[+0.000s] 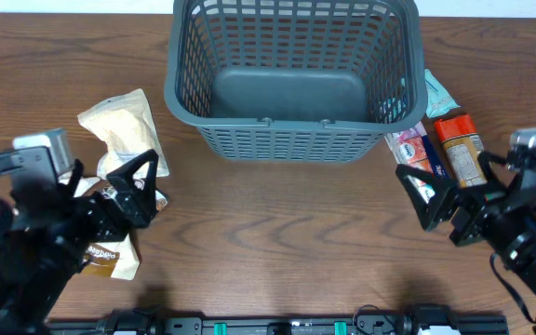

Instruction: Pack container

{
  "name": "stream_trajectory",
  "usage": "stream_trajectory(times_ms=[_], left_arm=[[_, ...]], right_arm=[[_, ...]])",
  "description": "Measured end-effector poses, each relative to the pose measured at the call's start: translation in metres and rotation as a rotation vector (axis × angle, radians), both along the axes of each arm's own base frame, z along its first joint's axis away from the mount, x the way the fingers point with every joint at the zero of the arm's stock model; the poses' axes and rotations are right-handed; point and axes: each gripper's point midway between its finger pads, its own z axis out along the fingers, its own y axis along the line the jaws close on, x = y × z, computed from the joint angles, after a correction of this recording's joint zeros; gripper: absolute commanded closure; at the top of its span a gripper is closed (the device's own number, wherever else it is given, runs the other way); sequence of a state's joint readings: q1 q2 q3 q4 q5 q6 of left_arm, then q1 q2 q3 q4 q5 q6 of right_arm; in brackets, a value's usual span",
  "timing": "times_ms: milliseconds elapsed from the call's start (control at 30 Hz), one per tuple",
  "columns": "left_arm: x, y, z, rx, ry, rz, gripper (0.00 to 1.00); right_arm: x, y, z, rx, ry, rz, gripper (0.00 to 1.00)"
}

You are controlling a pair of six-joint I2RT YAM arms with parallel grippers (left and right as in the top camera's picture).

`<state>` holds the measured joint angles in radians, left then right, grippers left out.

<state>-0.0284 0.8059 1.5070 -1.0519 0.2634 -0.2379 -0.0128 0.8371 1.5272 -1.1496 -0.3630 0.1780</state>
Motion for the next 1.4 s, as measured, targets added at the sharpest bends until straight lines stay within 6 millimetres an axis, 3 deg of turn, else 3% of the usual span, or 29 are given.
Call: stream_trajectory(times_ms=[533, 700, 867, 967, 1200, 1300, 1400], left_arm=[[-0.019, 0.001, -0.026, 0.154, 0.089, -0.083, 0.01], [-0.020, 0.001, -0.036, 0.189, 0.132, -0.108, 0.01], [-0.019, 0.001, -0.042, 0.218, 0.156, -0.127, 0.01], [-0.017, 0.002, -0.045, 0.232, 0.167, -0.127, 0.01], [-0.015, 0.004, -0.051, 0.239, 0.202, -0.126, 0.01], [-0.013, 0.004, -0.053, 0.242, 0.212, -0.123, 0.01], [-0.012, 0.005, -0.053, 0.243, 0.215, -0.122, 0.01]], right_arm=[[-0.016, -0.040, -0.049, -0.129, 0.231, -0.202, 0.01], [-0.016, -0.050, -0.085, -0.167, 0.440, -0.223, 0.01], [0.009, -0.072, -0.101, -0.188, 0.567, -0.272, 0.01], [0.030, -0.093, -0.092, -0.198, 0.566, -0.318, 0.01], [0.057, -0.155, -0.070, -0.221, 0.535, -0.424, 0.01], [0.072, -0.185, -0.076, -0.223, 0.535, -0.432, 0.01], [0.088, -0.200, -0.088, -0.233, 0.539, -0.378, 0.01]])
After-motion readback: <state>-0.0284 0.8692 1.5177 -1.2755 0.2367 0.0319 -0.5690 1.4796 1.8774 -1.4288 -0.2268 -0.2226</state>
